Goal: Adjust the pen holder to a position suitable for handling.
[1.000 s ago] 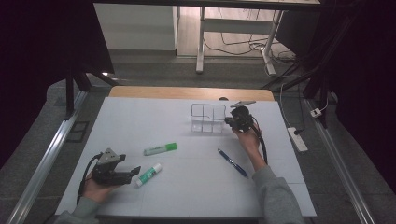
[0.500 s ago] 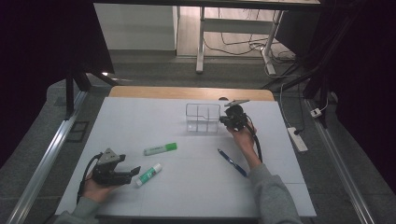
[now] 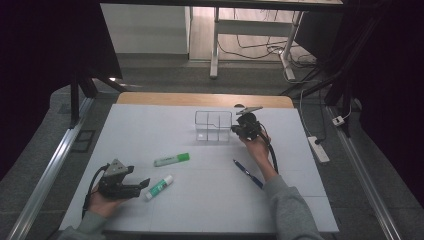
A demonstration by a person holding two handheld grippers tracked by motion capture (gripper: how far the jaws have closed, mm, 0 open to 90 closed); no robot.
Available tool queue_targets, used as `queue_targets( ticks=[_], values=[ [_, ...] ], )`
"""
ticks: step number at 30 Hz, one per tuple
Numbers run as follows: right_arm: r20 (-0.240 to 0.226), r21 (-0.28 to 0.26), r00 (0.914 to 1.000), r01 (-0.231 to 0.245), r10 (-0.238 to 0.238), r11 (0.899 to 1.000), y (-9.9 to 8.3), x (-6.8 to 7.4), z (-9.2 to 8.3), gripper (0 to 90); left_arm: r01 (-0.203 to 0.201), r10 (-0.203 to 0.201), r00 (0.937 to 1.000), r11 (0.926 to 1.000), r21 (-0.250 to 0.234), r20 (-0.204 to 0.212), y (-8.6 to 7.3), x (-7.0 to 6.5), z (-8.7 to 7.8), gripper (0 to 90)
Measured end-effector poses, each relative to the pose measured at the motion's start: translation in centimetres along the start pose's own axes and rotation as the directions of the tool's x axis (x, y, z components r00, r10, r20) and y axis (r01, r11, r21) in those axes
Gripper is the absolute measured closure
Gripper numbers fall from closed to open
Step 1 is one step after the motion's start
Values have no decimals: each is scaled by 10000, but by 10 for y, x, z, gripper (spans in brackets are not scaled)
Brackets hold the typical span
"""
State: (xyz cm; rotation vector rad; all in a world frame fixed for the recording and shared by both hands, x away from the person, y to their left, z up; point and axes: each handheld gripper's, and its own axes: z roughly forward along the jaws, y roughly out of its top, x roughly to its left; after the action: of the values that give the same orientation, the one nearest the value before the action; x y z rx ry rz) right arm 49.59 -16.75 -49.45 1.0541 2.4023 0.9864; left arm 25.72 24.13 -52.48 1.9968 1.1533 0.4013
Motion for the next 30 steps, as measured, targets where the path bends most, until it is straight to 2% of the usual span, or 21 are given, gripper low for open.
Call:
queue_targets(
  ticks=[10,13,18,24,30],
  values=[
    [-68,2,10000,28,-28,10000,0,0,0,885,15,-15,10000,10000,27,4,0,1,1,194],
    [47,56,10000,35,-36,10000,-1,-1,-2,891,43,-43,10000,10000,4,5,-1,2,0,194],
    [-78,-246,9994,-329,327,9992,-4,-11,-13,893,66,-66,10000,10000,9,14,-1,2,1,194],
    [-314,-440,9986,-435,422,9981,-10,-12,-29,890,153,-153,9999,9999,-78,52,-1,4,0,194],
    [-362,-501,9989,-302,284,9983,-19,-9,-44,688,170,-169,9998,9997,-159,39,0,4,-1,194]
  ],
)
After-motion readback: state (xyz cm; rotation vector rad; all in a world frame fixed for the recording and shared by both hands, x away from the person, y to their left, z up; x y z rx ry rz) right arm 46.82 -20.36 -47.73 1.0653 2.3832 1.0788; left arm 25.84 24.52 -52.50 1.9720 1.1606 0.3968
